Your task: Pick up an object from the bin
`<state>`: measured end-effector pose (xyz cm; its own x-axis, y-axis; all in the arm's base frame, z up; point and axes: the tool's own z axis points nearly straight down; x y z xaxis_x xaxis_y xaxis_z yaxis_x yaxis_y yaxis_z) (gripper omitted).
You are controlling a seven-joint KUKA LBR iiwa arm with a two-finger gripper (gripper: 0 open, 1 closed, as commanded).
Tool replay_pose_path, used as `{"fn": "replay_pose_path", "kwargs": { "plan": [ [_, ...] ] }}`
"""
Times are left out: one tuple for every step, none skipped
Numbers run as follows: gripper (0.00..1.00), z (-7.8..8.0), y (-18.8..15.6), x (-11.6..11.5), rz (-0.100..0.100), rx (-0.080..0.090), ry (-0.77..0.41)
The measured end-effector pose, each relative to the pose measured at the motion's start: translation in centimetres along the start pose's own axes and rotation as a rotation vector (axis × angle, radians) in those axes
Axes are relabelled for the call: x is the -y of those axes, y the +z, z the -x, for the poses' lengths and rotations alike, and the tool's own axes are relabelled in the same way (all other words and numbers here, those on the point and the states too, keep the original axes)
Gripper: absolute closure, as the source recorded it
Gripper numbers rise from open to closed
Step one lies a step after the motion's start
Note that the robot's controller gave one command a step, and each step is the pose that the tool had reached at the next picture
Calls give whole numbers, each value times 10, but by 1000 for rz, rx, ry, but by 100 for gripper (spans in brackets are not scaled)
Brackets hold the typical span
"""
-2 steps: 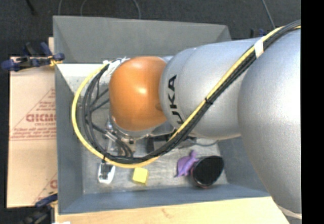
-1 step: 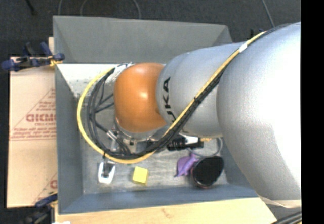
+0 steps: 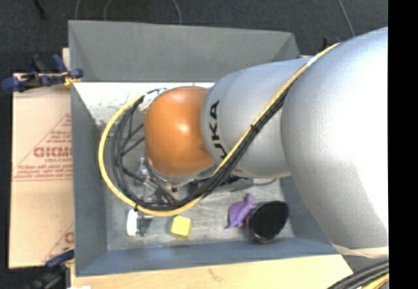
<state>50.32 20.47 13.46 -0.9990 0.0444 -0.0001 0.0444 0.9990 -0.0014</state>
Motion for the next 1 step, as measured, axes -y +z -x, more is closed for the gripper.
{"fn": "replay_pose_path", "kwargs": {
  "plan": [
    [0, 0, 18, -8, 2, 1, 126]
  ]
}}
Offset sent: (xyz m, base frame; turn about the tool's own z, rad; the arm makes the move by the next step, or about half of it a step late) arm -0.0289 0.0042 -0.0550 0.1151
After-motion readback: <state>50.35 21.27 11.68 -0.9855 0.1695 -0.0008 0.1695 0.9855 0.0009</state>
